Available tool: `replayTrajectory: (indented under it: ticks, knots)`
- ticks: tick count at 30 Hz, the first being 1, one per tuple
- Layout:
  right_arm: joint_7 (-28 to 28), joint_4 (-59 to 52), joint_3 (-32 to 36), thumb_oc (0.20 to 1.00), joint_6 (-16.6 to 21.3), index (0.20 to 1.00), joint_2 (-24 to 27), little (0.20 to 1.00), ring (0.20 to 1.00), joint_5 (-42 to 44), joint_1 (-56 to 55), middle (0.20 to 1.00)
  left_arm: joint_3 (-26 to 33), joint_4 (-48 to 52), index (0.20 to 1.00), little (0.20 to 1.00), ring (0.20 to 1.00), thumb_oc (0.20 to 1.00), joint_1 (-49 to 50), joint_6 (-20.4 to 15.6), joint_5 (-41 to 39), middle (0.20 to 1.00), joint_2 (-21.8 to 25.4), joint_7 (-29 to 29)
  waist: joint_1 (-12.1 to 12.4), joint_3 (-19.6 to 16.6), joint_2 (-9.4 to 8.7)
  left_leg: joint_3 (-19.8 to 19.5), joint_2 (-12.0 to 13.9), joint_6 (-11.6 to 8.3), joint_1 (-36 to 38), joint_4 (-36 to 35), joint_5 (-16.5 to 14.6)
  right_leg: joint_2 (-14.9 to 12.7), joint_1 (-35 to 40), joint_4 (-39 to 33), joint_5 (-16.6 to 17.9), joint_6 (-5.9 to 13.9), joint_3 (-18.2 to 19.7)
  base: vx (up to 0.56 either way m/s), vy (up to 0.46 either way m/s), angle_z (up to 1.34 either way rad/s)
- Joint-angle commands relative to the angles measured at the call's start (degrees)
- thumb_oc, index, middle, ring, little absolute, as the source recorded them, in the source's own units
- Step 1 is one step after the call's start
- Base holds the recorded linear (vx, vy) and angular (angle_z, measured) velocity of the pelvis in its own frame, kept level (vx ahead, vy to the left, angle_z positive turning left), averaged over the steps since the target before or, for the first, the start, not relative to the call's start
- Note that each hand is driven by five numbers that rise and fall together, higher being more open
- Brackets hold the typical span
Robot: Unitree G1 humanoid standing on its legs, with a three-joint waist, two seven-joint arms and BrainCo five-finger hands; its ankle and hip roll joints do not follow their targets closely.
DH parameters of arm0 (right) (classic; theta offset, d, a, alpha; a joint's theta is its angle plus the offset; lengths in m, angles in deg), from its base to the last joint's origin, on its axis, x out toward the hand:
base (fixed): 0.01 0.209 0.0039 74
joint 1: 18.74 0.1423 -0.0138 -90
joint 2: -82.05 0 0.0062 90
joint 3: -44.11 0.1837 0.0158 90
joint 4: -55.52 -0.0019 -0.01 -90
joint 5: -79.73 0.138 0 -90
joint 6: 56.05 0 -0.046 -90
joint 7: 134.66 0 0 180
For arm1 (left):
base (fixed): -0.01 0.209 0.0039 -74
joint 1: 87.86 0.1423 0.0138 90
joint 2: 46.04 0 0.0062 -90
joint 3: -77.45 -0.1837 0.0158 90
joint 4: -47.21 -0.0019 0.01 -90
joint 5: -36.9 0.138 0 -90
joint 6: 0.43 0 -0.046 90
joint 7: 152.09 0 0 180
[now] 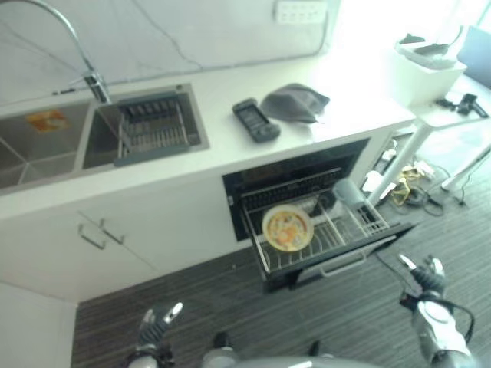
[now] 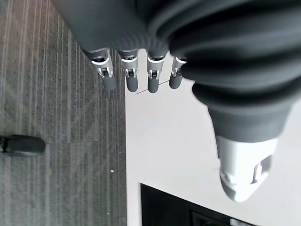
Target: Place the dishes in the dishwasher.
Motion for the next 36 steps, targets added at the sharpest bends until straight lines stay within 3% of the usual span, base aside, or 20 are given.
replayTrajectory:
  ticks: [1, 2, 8, 10, 15, 21, 23, 24, 29, 36]
  knots:
    - [-6.4, 2.2, 2.4, 0.200, 0.0, 0.200, 0.6, 0.200, 0.200, 13.8, 5.4, 0.200, -0.1, -2.2, 1.000, 1.000, 1.000, 1.000, -4.5, -3.6, 1.1, 1.000, 2.3, 0.0, 2.3, 1.6, -0.19, -0.7, 3.3, -0.82, 0.5, 0.7, -1.7, -3.3, 2.5, 1.5, -2.4, 3.58, 0.9, 0.08, -0.013, 0.03]
    - [-9.5, 5.2, 2.6, 0.200, -1.9, 0.200, -0.8, 0.200, 0.200, 19.1, 5.8, 0.200, -0.5, -3.4, 1.000, 1.000, 1.000, 1.000, -4.6, -3.6, 1.0, 1.000, 2.2, 0.2, 2.5, 1.1, 0.15, -0.8, 3.4, -0.96, 1.1, 0.5, -1.7, -3.5, 3.2, 1.4, -2.5, 3.62, 0.5, 0.07, -0.007, 0.05]
    - [-18.0, 12.3, 3.0, 0.200, -7.5, 0.200, -2.9, 0.200, 0.200, 32.6, 8.0, 0.200, -1.6, -6.7, 1.000, 1.000, 1.000, 1.000, -4.6, -4.0, 0.8, 1.000, 1.6, 1.1, 3.1, -0.3, 0.98, -1.4, 3.4, -1.28, 2.1, 0.3, -2.1, -3.5, 4.3, 0.7, -2.6, 3.45, 0.0, 0.05, -0.004, 0.06]
    - [-20.4, 14.1, 4.6, 0.200, -10.2, 0.200, -3.6, 0.200, 0.200, 42.4, 8.5, 0.200, -1.7, -8.2, 1.000, 1.000, 1.000, 1.000, -4.3, -4.8, 0.4, 1.000, 1.3, 1.6, 3.2, -0.8, 1.41, -1.6, 3.3, -1.47, 2.3, 0.3, -2.2, -3.5, 4.4, 0.7, -2.7, 3.36, -0.1, 0.04, 0.020, 0.02]
    - [-22.0, 17.5, 6.7, 0.200, -12.8, 0.200, -3.5, 0.200, 0.200, 46.9, 9.3, 0.200, -1.6, -10.8, 1.000, 1.000, 1.000, 1.000, -3.4, -6.0, -0.4, 1.000, 0.5, 2.5, 3.3, -1.8, 1.92, -2.0, 3.3, -1.65, 2.6, 0.3, -2.6, -3.6, 4.5, 0.6, -2.8, 3.26, -0.2, 0.05, 0.031, 0.02]
    - [-24.1, 20.3, 7.7, 0.200, -15.8, 0.200, -0.6, 0.200, 0.200, 43.2, 10.3, 0.200, -1.2, -10.5, 1.000, 1.000, 1.000, 1.000, -2.7, -4.6, 1.5, 1.000, 0.9, 3.4, 4.3, -1.6, 1.80, -2.3, 2.7, -1.44, 3.2, 0.3, -2.6, -3.5, 4.7, 1.7, -3.4, 3.16, -1.3, 0.08, -0.007, 0.09]
    - [-24.2, 19.0, 6.9, 0.200, -16.0, 0.200, 0.7, 0.200, 0.200, 43.3, 11.7, 0.200, -1.4, -6.2, 1.000, 1.000, 1.000, 1.000, -2.0, -1.2, 2.4, 1.000, 2.1, 3.7, 5.4, 2.0, 1.87, -6.8, 0.6, 0.24, -1.7, 11.0, -5.3, -3.3, 0.8, 13.0, -8.6, 0.88, 1.4, -0.03, -0.014, 0.09]
    - [-24.9, 17.6, 6.3, 0.200, -16.1, 0.200, 1.3, 0.200, 0.200, 43.9, 12.7, 0.200, -2.2, -4.4, 1.000, 1.000, 1.000, 1.000, -2.1, -0.5, 2.2, 1.000, 2.8, 4.0, 5.5, 4.8, 2.11, -8.9, 0.2, 0.88, -6.1, 18.9, -8.6, -3.9, -3.2, 20.0, -11.5, -0.09, 2.8, -0.14, -0.006, 0.36]
    - [-23.9, 13.5, 3.5, 0.200, -16.9, 0.200, 3.1, 0.200, 0.200, 44.1, 20.4, 0.200, -4.1, -1.4, 1.000, 1.000, 1.000, 1.000, -5.7, 1.4, -4.1, 1.000, 3.6, 1.2, 5.1, 11.9, 3.73, -9.4, 0.5, 1.04, -21.3, 35.2, -14.3, -7.7, -19.1, 36.2, -15.0, -2.05, 6.7, -0.26, 0.027, 0.05]
    - [-22.6, 12.6, 2.0, 0.200, -18.2, 0.200, 6.5, 0.200, 0.200, 41.9, 25.2, 0.200, -6.0, 0.2, 1.000, 1.000, 1.000, 1.000, -3.7, 1.7, -3.2, 1.000, 2.4, 1.0, 6.0, 13.8, 5.35, -10.1, 0.1, -0.22, -23.3, 37.1, -14.2, -9.0, -21.3, 39.1, -15.5, -2.63, 6.6, 0.06, 0.059, -0.04]
